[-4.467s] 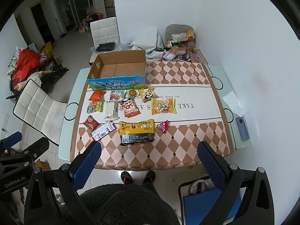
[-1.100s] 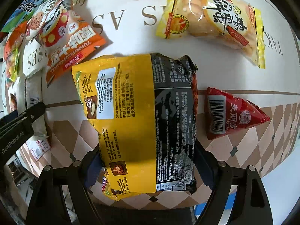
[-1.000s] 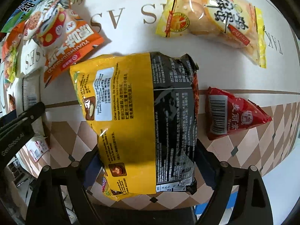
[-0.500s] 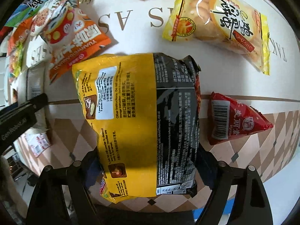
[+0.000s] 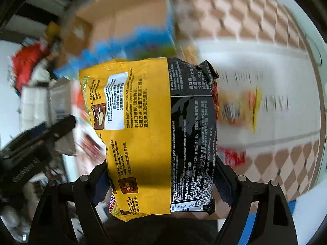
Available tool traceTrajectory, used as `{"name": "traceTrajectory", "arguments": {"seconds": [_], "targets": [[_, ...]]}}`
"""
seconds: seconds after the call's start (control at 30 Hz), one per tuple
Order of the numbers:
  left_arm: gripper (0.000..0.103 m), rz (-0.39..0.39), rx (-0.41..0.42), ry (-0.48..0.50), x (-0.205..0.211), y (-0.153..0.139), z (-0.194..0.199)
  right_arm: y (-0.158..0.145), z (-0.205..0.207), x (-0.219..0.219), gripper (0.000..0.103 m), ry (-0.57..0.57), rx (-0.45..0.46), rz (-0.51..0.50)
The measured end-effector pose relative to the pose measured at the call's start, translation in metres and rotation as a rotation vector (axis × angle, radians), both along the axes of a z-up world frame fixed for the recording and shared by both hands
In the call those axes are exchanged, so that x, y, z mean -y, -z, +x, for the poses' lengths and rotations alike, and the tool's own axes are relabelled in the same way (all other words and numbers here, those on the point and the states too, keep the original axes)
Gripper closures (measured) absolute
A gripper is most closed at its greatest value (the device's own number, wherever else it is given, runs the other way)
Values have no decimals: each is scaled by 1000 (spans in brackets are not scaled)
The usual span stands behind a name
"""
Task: Organize snacks
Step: 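Carry both packs into the cardboard box and open both tools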
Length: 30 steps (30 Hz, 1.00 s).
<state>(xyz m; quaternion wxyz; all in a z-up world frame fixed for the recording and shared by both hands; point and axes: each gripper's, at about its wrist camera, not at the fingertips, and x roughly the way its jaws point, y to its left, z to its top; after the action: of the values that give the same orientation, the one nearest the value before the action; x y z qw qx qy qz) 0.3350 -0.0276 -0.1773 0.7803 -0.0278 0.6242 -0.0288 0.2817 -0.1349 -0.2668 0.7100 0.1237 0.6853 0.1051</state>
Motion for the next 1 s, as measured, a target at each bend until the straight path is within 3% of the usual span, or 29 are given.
{"name": "traceTrajectory", "arguments": {"seconds": [0.13, 0.23, 0.5, 0.57, 0.73, 1.0], "targets": [[51, -23, 55, 2, -25, -22, 68, -45, 62, -13, 16, 11, 119, 15], [51, -17, 50, -7, -43, -12, 124, -53, 110, -23, 16, 16, 152, 2], [51, -86, -147, -88, -89, 74, 235, 7, 259, -83, 16, 11, 53, -81], [51, -88, -187, -88, -88, 97, 248, 38, 281, -93, 16, 6, 16, -116], [51, -109, -281, -85, -96, 148, 277, 88, 310, -105, 16, -20, -50, -180], [51, -130, -348, -53, -87, 179, 289, 143, 330, -117, 16, -60, -108, -243]]}}
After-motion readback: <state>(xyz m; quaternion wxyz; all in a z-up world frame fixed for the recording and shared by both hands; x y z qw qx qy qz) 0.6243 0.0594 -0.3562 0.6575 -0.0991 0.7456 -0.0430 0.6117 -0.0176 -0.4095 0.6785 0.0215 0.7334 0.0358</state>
